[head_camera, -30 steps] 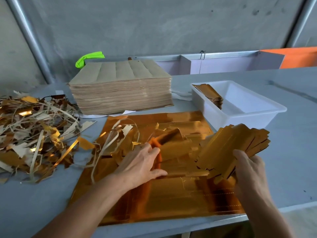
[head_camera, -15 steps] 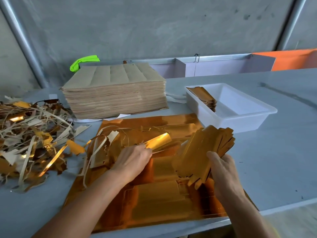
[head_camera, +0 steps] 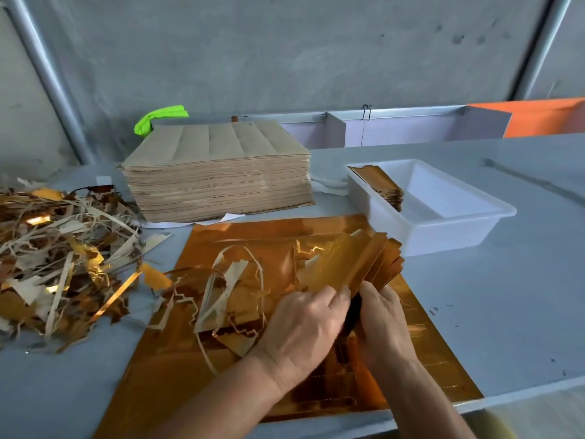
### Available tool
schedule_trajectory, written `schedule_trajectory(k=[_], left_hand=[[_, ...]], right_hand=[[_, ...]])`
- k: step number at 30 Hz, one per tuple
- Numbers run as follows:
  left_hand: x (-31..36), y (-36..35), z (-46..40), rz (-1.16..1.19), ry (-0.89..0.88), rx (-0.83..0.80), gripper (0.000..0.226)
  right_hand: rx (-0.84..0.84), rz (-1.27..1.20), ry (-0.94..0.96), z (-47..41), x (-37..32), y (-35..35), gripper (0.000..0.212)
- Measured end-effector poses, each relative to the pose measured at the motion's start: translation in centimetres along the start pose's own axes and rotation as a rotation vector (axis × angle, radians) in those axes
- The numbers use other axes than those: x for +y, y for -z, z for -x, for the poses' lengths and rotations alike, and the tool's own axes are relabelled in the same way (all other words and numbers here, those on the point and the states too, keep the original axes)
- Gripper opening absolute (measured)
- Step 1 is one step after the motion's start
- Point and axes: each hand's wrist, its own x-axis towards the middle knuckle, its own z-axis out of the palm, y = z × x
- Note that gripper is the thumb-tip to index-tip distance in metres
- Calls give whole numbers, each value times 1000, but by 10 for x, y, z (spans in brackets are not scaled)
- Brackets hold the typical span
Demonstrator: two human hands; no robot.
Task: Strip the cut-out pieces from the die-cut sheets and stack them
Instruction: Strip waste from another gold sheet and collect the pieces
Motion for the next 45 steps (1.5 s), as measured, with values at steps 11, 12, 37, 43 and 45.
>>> schedule_trajectory(k=[11, 12, 37, 43, 45], left_hand=[[-11, 0, 22, 140, -39, -23, 40], [-15, 1, 28, 128, -29, 10, 41], [-64, 0, 36, -390, 307, -421, 44], [-61, 14, 33, -272, 317, -271, 19], [-56, 17, 31, -243, 218, -64, 22]], right_hand=[[127, 71, 33, -3, 3, 4, 16], [150, 95, 42, -5, 1, 8, 17], [172, 204, 36, -17, 2, 23, 19], [150, 302, 43, -18, -8, 15, 16], [105, 340, 67, -20, -11, 11, 15]])
